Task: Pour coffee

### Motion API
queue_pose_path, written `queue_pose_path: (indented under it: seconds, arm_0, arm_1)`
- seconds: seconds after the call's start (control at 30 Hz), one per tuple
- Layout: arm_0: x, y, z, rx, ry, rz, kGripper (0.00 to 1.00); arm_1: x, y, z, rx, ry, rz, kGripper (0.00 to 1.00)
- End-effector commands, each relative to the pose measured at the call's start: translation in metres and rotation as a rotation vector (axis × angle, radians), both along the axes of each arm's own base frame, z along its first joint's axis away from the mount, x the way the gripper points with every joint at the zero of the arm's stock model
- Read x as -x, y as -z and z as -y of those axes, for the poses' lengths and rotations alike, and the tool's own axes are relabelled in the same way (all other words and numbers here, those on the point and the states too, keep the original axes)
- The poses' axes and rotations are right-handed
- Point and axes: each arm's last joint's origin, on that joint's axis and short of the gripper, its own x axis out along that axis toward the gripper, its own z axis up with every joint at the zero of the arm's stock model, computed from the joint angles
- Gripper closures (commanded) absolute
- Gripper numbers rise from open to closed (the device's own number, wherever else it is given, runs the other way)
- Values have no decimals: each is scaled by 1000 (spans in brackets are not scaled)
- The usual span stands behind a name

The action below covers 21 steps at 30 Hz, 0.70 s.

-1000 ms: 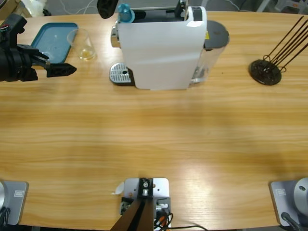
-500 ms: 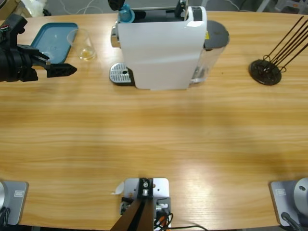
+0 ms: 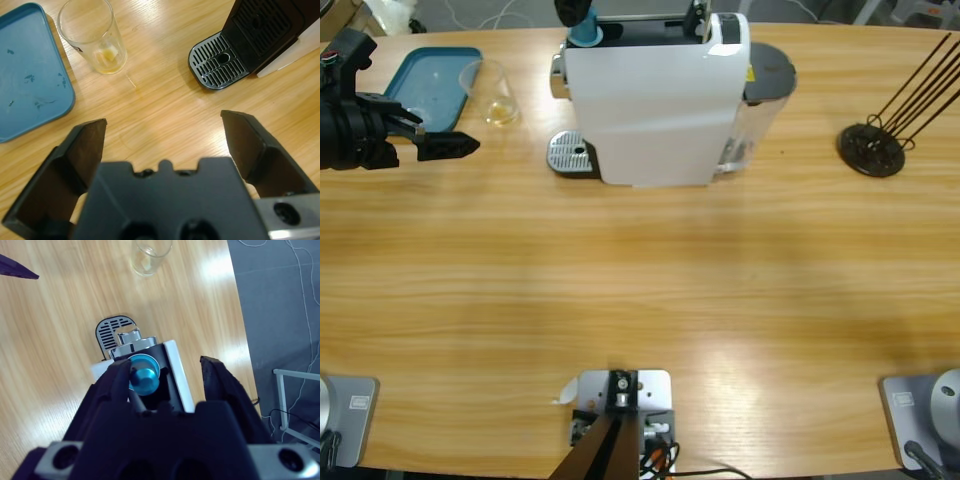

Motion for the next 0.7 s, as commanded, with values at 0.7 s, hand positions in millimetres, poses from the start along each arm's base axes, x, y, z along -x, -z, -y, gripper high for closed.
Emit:
queue_pose_path:
  seconds: [0.7]
  arm_0:
    - [3, 16, 1, -25, 26, -47, 9]
  arm_1:
    - [-8, -9, 29, 62, 82, 18, 428]
